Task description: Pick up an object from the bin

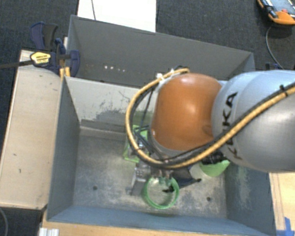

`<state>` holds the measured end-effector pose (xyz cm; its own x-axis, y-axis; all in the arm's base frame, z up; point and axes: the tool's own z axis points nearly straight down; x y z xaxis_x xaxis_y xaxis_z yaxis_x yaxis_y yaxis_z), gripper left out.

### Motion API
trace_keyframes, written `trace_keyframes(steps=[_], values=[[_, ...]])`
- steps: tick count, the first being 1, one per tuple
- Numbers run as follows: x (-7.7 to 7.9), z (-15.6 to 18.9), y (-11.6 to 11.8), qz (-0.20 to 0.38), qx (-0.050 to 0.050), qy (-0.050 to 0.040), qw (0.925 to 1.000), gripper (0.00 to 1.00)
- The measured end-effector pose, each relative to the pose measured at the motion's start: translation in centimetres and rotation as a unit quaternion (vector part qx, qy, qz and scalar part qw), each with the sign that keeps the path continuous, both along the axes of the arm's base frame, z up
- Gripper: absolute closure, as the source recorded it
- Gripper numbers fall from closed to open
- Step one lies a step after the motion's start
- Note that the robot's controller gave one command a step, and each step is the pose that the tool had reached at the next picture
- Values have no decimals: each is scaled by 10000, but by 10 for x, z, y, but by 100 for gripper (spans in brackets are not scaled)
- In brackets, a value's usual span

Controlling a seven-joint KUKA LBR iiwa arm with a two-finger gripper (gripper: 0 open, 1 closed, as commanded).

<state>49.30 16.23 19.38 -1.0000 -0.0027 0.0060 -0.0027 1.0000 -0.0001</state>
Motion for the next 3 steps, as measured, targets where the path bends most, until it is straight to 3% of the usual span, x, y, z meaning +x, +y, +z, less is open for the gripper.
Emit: trace_keyframes(steps=[2,3], values=[[4,1,-7,149,10,-31,9999,0],[13,-25,-26,103,7,-43,9999,0]])
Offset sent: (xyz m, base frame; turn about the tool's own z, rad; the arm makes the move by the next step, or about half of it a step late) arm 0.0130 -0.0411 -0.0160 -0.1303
